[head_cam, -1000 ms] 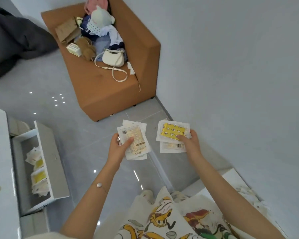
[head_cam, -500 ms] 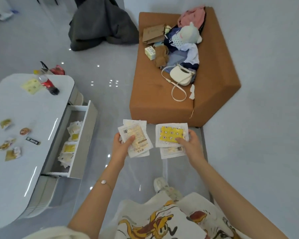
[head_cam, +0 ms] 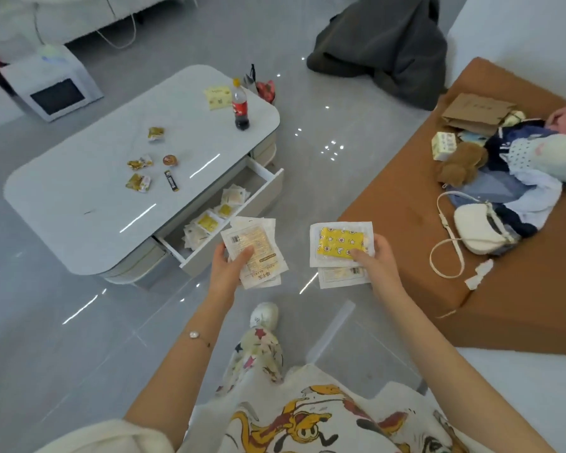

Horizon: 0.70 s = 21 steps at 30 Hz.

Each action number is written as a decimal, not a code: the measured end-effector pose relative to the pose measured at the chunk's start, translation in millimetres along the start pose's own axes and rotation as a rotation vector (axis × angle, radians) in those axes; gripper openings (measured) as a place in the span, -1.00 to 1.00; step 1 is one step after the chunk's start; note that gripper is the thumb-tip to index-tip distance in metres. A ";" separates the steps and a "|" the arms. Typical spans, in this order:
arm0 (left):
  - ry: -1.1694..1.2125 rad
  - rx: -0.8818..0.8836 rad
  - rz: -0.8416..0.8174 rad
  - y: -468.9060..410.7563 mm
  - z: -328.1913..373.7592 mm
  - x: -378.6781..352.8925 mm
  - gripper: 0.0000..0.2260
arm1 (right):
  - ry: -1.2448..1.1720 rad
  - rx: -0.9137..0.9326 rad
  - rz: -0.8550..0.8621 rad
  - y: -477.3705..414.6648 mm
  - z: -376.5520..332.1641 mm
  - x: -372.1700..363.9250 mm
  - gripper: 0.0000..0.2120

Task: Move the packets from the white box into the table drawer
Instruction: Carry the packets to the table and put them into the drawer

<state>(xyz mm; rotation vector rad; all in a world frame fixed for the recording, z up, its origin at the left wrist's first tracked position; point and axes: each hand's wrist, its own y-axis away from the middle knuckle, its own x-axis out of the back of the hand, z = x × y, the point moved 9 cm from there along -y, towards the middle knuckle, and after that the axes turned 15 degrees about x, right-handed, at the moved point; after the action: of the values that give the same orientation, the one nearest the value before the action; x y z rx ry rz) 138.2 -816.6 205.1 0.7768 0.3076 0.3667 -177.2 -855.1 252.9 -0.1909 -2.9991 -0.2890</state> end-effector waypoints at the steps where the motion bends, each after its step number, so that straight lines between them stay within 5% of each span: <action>1: 0.033 0.000 0.031 -8.5 5.1 9.4 -0.50 | 0.002 0.006 -0.040 -15.9 -3.0 -16.8 -0.67; 12: 0.226 -0.001 0.264 -138.0 91.5 90.5 -0.61 | 0.057 -0.074 -0.272 -182.2 -9.7 -204.8 -0.61; 21: 0.343 0.192 0.373 -241.9 93.8 119.5 -0.57 | 0.213 -0.223 -0.404 -293.0 35.4 -312.7 -0.65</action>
<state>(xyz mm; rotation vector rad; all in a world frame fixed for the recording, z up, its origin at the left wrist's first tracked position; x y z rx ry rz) 332.3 -982.3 76.7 0.9619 0.5266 0.8358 86.8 -1169.0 123.4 0.4058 -2.7641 -0.6384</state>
